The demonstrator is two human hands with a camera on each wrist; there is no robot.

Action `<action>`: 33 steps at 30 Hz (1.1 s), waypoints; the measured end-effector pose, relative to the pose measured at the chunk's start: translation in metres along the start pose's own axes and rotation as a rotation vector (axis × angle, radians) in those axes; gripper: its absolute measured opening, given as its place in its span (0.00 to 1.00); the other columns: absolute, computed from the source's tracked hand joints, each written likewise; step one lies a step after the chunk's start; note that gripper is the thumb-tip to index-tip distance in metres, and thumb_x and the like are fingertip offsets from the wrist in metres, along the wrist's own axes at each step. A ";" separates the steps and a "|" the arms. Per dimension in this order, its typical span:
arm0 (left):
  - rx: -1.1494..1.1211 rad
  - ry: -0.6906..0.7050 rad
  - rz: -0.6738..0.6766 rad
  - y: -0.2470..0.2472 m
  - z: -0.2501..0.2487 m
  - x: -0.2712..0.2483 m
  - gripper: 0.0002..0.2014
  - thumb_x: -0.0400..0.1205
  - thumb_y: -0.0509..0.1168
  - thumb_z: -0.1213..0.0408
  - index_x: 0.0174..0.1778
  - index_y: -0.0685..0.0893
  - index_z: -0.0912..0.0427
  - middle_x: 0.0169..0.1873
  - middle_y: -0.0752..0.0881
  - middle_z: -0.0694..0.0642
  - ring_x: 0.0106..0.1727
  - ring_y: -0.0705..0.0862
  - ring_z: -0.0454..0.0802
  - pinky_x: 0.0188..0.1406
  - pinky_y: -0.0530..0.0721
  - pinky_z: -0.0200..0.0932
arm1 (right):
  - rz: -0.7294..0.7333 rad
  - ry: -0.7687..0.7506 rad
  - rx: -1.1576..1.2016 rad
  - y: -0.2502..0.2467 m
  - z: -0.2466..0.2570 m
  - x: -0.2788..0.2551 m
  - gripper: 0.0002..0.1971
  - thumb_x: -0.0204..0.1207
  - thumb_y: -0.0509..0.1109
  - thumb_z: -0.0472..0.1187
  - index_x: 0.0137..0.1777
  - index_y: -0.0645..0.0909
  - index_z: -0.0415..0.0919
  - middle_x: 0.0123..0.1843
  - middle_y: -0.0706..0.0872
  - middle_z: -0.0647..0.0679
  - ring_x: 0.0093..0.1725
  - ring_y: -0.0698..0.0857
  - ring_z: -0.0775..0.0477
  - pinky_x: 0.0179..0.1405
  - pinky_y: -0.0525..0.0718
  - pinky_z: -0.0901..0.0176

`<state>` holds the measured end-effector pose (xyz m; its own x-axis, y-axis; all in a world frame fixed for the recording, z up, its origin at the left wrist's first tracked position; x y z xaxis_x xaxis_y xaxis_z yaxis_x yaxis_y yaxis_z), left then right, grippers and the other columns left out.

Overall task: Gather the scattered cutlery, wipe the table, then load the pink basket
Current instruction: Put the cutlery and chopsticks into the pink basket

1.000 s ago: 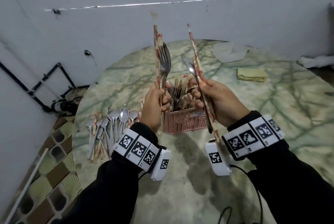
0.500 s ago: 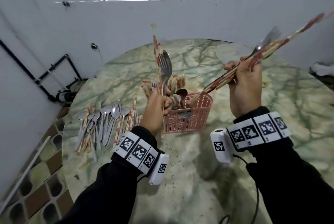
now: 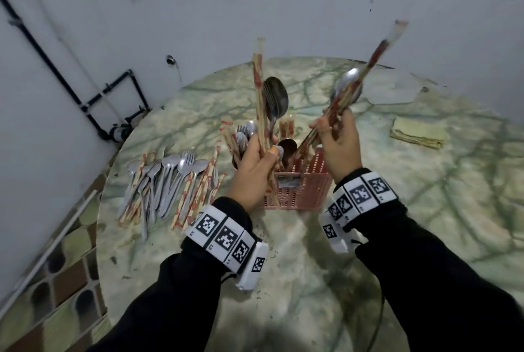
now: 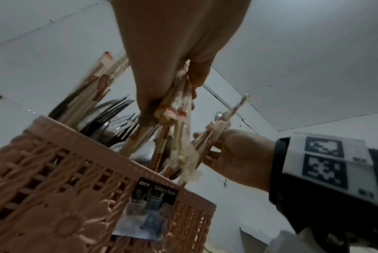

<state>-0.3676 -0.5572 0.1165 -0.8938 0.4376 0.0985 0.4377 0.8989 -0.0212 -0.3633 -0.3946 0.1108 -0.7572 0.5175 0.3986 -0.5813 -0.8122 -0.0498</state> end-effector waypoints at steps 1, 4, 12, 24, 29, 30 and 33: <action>0.001 0.004 -0.007 0.000 0.002 0.001 0.13 0.86 0.53 0.67 0.65 0.72 0.50 0.39 0.80 0.42 0.39 0.79 0.33 0.55 0.79 0.40 | 0.036 0.003 -0.028 0.005 -0.006 -0.001 0.05 0.82 0.62 0.34 0.55 0.74 0.43 0.44 0.84 0.51 0.42 0.84 0.68 0.46 0.83 0.65; -0.033 0.043 -0.023 0.000 0.002 0.001 0.13 0.86 0.54 0.69 0.57 0.75 0.45 0.38 0.79 0.44 0.36 0.78 0.33 0.49 0.79 0.36 | 0.151 0.026 -0.125 0.015 -0.023 -0.004 0.10 0.80 0.65 0.34 0.59 0.76 0.40 0.44 0.82 0.59 0.42 0.82 0.67 0.46 0.80 0.66; -0.110 0.081 -0.003 -0.003 0.002 -0.002 0.12 0.85 0.53 0.73 0.53 0.75 0.52 0.33 0.76 0.47 0.33 0.76 0.34 0.40 0.79 0.29 | 0.436 0.209 -0.157 0.016 -0.024 -0.006 0.16 0.83 0.58 0.42 0.59 0.82 0.32 0.58 0.82 0.43 0.57 0.78 0.51 0.62 0.72 0.58; -0.023 0.125 -0.054 -0.002 0.004 -0.003 0.10 0.85 0.55 0.70 0.52 0.76 0.50 0.35 0.80 0.47 0.39 0.80 0.40 0.48 0.81 0.38 | 0.579 0.242 -0.230 0.013 -0.018 -0.013 0.18 0.86 0.50 0.47 0.73 0.70 0.53 0.80 0.67 0.50 0.77 0.63 0.55 0.76 0.56 0.57; -0.014 0.114 -0.075 -0.001 0.006 -0.003 0.14 0.85 0.54 0.70 0.67 0.73 0.61 0.32 0.76 0.44 0.34 0.77 0.35 0.41 0.78 0.32 | 0.471 0.185 -0.131 0.002 0.005 -0.010 0.18 0.84 0.56 0.51 0.70 0.75 0.52 0.77 0.71 0.51 0.78 0.64 0.54 0.75 0.58 0.56; -0.007 0.110 -0.081 -0.001 0.007 -0.004 0.15 0.85 0.54 0.70 0.68 0.73 0.61 0.32 0.76 0.44 0.33 0.77 0.35 0.41 0.77 0.32 | 0.412 0.166 -0.096 -0.001 0.009 -0.010 0.14 0.79 0.63 0.51 0.61 0.81 0.53 0.70 0.77 0.53 0.74 0.70 0.53 0.75 0.63 0.53; 0.010 0.115 -0.080 0.001 0.007 -0.006 0.11 0.86 0.54 0.69 0.61 0.76 0.55 0.30 0.79 0.39 0.33 0.77 0.34 0.41 0.77 0.35 | 0.378 0.147 -0.129 0.002 0.014 -0.009 0.04 0.72 0.73 0.41 0.46 0.86 0.46 0.53 0.81 0.51 0.57 0.78 0.56 0.65 0.73 0.50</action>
<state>-0.3628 -0.5591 0.1092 -0.9085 0.3591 0.2137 0.3637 0.9313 -0.0189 -0.3535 -0.4047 0.1197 -0.9531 0.2303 0.1962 -0.2802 -0.9166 -0.2853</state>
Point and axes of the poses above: each hand's wrist, its own x-axis towards the middle knuckle, its own y-axis out of the palm, z = x × y, the point moved 4 cm from there along x, towards the middle knuckle
